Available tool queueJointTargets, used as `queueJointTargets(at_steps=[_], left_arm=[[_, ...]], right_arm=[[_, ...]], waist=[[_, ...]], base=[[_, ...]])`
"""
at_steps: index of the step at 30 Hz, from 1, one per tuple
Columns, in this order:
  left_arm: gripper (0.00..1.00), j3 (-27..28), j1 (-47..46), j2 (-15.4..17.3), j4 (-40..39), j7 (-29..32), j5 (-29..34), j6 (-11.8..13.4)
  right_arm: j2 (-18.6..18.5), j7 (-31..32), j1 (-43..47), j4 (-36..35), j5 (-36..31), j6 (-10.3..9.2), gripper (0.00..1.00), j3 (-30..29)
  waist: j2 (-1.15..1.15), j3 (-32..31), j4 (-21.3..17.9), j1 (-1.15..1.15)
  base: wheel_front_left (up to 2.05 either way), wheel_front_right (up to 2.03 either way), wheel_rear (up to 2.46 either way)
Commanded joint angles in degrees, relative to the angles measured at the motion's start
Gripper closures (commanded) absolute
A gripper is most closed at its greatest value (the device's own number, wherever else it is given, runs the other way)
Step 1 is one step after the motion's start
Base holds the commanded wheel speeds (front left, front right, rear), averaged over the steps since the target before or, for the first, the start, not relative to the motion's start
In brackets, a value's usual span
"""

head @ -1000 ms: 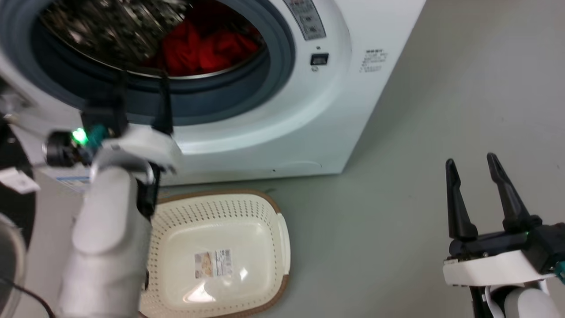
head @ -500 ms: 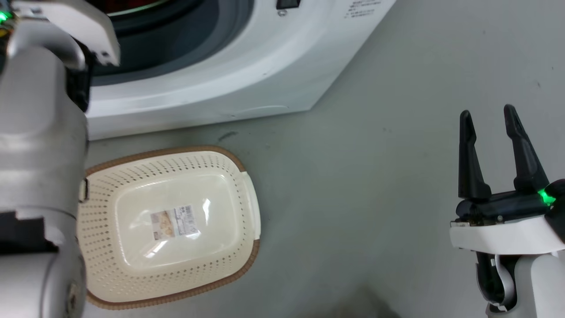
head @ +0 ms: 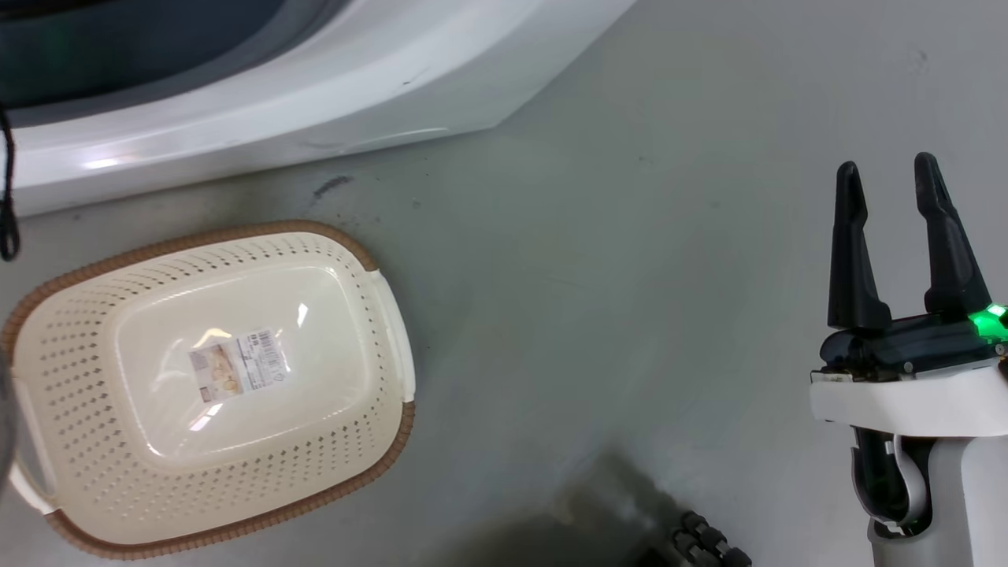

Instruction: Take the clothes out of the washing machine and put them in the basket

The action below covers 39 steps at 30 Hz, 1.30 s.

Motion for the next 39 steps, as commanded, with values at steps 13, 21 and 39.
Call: queueJointTargets(at_steps=[13, 21, 39], left_arm=[[0.0, -3.23, -7.47, 2.35, 1.95, 12.79, -1.79, -0.29], [0.0, -4.65, -7.06, 3.14, 2.37, 14.32, -3.66, -0.3], [1.0, -8.49, -1.51, 3.48, 0.09, 5.07, -8.83, -0.3]], right_arm=[[0.09, -0.12, -2.02, -1.3, 2.86, -0.03, 0.0, 0.22], [0.09, -0.12, -2.3, -1.44, 3.74, -0.03, 0.0, 1.08], [0.09, -0.12, -2.66, -1.18, 2.1, -0.03, 0.0, 0.44]], waist=[[0.0, 6.25, -3.03, -0.01], [0.0, 6.8, -3.43, -0.01], [0.0, 2.08, -2.37, -0.01]], base=[[0.0, 0.0, 0.0], [0.0, 0.0, 0.0], [0.0, 0.0, 0.0]])
